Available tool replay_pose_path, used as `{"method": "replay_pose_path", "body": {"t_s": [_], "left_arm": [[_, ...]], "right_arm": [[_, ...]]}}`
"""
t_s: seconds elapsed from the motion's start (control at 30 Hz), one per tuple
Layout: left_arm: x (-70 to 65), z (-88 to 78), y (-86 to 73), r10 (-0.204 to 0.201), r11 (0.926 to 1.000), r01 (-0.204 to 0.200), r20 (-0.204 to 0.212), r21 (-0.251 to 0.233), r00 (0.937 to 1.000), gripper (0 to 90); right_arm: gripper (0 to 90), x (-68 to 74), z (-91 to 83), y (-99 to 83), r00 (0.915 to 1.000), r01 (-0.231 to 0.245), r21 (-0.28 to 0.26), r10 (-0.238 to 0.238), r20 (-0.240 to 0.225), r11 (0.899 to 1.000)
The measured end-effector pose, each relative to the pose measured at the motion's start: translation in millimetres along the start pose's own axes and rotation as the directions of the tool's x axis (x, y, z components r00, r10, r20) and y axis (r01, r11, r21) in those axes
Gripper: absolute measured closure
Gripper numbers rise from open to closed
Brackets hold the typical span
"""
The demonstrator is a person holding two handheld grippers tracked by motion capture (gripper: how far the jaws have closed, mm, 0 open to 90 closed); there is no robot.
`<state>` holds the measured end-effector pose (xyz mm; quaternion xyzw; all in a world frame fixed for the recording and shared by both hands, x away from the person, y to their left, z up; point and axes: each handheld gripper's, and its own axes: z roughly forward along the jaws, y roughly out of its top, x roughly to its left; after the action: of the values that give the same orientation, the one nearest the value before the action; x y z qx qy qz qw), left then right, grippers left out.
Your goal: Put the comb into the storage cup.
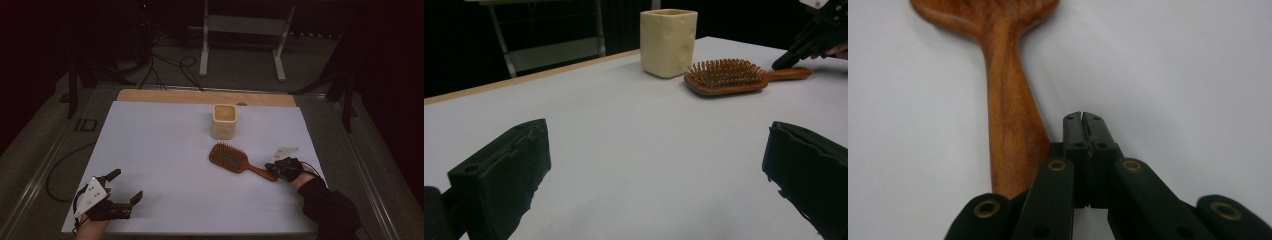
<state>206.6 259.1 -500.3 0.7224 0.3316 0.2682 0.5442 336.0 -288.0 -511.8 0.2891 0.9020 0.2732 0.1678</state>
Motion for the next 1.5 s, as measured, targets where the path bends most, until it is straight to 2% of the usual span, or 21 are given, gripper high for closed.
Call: {"method": "replay_pose_path", "body": {"t_s": [0.63, 0.9, 1.23, 1.5], "left_arm": [[0.1, -0.7, 0.1, 0.000, 1.0000, 0.000, -0.003, 0.001, 1.0000, 0.0], [0.1, -0.7, 0.4, 0.004, 1.0000, -0.004, -0.004, -0.001, 1.0000, 0.1], [0.1, -0.8, 0.3, 0.002, 1.0000, -0.002, -0.004, -0.001, 1.0000, 0.1], [-0.2, -0.9, 0.3, 0.003, 1.0000, -0.003, -0.006, 0.000, 1.0000, 0.1]], "right_arm": [[90.0, 18.2, -7.6, -6.2, 0.9989, -0.012, -0.013, 0.012, -0.045, 1.000], [90.0, 30.1, -10.6, -5.9, 0.9979, 0.013, -0.010, -0.014, -0.063, 1.000], [90.0, 37.4, -12.5, -4.6, 0.9969, 0.030, -0.009, -0.031, -0.073, 1.000], [90.0, 43.0, -13.5, -4.6, 0.9935, 0.038, -0.011, -0.039, -0.107, 0.999]]}}
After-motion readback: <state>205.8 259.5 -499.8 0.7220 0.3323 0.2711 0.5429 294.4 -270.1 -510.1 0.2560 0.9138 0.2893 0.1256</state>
